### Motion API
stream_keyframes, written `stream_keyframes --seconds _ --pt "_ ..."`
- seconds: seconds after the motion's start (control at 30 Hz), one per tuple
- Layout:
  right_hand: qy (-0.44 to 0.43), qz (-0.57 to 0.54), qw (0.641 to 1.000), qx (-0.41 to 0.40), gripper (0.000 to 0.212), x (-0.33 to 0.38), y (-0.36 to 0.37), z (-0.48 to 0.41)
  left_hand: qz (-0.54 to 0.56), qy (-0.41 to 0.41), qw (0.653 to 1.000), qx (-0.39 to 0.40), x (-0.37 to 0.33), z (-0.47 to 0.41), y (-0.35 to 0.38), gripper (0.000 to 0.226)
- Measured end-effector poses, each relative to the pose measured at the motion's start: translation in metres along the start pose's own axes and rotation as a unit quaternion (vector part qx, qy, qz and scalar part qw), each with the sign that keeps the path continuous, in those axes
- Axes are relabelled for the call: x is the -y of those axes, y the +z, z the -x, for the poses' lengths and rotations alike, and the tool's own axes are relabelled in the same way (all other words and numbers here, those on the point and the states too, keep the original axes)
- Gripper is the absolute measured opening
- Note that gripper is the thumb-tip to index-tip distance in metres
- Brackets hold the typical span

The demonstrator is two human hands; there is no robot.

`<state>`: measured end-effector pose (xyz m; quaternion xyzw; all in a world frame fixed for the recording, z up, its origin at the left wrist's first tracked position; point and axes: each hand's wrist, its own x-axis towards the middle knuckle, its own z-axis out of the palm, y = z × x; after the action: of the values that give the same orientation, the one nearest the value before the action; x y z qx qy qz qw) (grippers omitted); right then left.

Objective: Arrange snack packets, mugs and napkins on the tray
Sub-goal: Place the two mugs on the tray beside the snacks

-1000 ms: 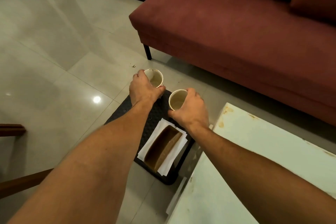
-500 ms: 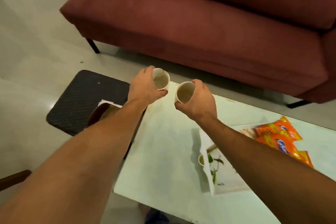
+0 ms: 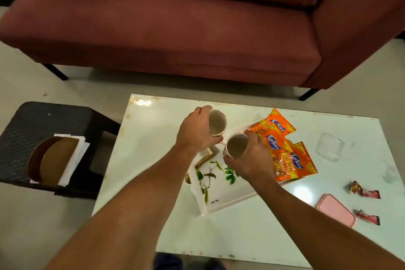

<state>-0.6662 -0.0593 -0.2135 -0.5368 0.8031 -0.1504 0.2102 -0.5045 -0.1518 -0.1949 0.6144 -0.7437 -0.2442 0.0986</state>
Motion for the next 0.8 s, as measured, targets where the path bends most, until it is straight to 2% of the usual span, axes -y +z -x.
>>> stream_keyframes --seconds 0.33,0.8 --pt "0.031 -0.026 0.999 -0.008 0.096 -0.069 0.009 0.02 -0.012 0.03 0.999 0.034 -0.035 0.003 0.066 0.097" --pt "0.03 -0.043 0.998 -0.033 0.094 -0.094 0.036 0.028 -0.015 0.039 0.999 0.034 -0.032 -0.014 0.108 0.096"
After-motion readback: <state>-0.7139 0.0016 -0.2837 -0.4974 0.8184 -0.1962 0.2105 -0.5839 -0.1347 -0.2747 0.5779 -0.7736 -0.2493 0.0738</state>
